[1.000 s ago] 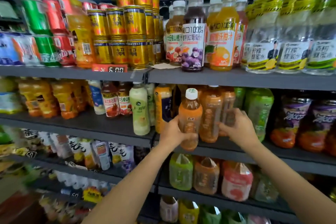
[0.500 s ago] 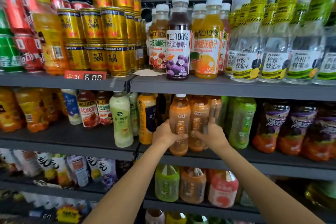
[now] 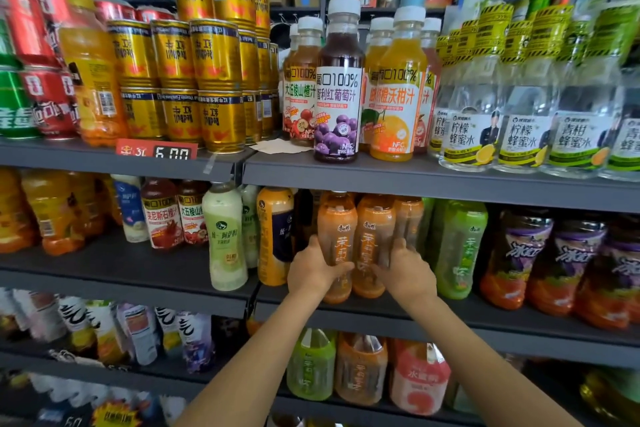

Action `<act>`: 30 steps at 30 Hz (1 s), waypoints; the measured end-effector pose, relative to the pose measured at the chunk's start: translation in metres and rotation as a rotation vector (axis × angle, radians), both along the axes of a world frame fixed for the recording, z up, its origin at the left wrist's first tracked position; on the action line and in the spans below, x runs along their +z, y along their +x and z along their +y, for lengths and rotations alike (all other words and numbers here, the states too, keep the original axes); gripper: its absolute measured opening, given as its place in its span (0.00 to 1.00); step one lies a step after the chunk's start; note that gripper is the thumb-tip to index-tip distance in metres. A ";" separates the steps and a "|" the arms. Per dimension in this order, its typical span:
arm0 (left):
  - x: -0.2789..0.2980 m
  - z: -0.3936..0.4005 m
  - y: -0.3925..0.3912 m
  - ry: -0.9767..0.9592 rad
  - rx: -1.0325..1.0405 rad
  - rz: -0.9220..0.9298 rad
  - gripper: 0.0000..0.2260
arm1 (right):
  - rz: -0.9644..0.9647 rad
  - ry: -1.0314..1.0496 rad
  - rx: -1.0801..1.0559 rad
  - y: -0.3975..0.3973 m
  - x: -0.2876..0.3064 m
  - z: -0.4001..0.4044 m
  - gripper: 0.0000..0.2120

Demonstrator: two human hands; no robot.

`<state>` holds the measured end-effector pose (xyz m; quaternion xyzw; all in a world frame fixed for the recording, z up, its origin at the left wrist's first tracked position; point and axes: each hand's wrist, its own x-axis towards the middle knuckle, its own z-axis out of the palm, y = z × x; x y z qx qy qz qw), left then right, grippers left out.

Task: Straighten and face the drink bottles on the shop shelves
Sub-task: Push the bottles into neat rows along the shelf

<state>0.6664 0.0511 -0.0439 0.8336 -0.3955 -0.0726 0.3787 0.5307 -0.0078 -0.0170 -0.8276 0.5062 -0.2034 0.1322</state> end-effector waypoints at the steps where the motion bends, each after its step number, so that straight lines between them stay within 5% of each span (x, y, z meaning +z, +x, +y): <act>1: -0.001 -0.001 -0.002 -0.001 0.016 0.002 0.32 | 0.002 -0.041 0.013 -0.005 0.003 0.003 0.21; 4: -0.004 0.009 -0.017 -0.118 0.057 -0.033 0.30 | -0.057 -0.113 0.105 -0.021 0.020 0.011 0.12; 9: 0.003 0.054 -0.043 -0.573 -0.003 -0.397 0.13 | -0.366 -0.121 0.427 -0.045 0.076 0.034 0.04; 14: 0.094 0.055 -0.044 -0.787 -0.003 -0.577 0.13 | -0.606 -0.338 0.466 -0.023 0.140 0.032 0.02; 20: 0.183 0.028 -0.017 -0.582 0.141 -0.285 0.29 | -0.434 -0.270 0.171 0.014 0.170 -0.010 0.33; 24: 0.201 -0.003 0.003 -0.343 0.068 -0.036 0.35 | -0.430 -0.151 0.090 0.022 0.185 -0.030 0.38; 30: 0.200 -0.005 0.027 -0.376 -0.065 0.053 0.25 | -0.446 -0.139 0.061 0.026 0.187 -0.035 0.34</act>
